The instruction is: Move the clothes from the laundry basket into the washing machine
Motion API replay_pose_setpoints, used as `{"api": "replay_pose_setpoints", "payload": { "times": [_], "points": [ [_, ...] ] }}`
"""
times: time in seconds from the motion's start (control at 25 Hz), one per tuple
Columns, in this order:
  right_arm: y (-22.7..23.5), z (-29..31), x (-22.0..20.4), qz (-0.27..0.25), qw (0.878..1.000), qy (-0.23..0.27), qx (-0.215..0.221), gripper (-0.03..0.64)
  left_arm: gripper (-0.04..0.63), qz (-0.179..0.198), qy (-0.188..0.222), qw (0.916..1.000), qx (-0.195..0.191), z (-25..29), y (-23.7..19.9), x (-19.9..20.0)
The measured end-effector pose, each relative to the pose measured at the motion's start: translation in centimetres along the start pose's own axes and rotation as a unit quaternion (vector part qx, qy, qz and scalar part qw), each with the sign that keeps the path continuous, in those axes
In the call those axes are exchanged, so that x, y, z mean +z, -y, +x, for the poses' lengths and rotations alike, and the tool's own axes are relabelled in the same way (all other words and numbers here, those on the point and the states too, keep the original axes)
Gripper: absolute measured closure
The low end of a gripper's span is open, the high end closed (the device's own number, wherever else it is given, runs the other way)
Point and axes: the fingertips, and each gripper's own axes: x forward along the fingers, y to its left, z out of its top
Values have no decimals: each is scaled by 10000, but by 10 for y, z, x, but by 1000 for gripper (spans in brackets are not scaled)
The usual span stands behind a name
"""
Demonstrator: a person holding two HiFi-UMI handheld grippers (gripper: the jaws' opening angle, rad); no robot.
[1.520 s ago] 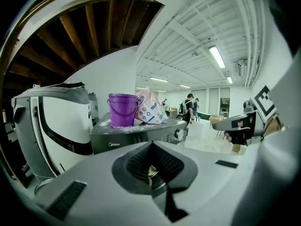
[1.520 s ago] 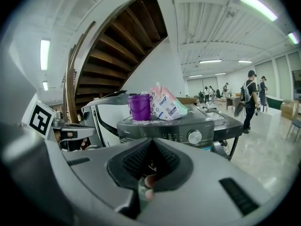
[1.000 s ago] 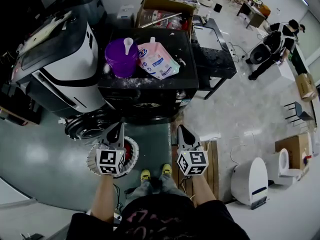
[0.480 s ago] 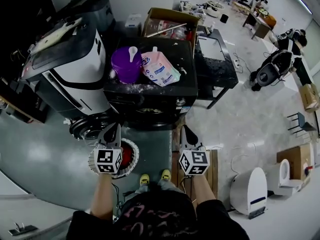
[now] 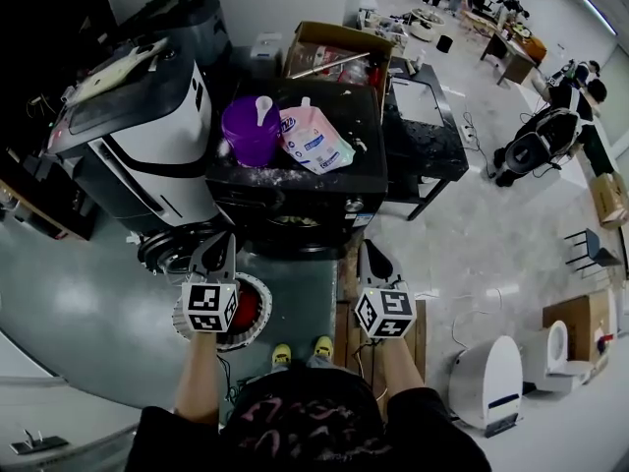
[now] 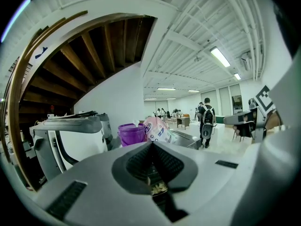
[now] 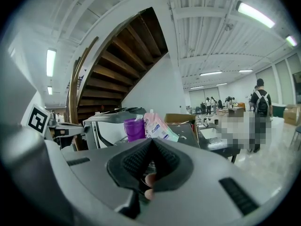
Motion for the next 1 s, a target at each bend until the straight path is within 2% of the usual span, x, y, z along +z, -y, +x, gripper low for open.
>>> {"api": "replay_pose_setpoints", "payload": {
  "times": [0.44, 0.6, 1.0],
  "points": [
    [-3, 8, 17, -59, 9998, 31, 176, 612, 584, -34, 93, 9999, 136, -6, -8, 10],
    [-7, 9, 20, -67, 9998, 22, 196, 613, 584, -127, 148, 9996, 202, -9, -13, 15],
    [2, 8, 30, -135, 9997, 78, 169, 614, 584, -74, 294, 9992, 259, -15, -18, 27]
  ]
}}
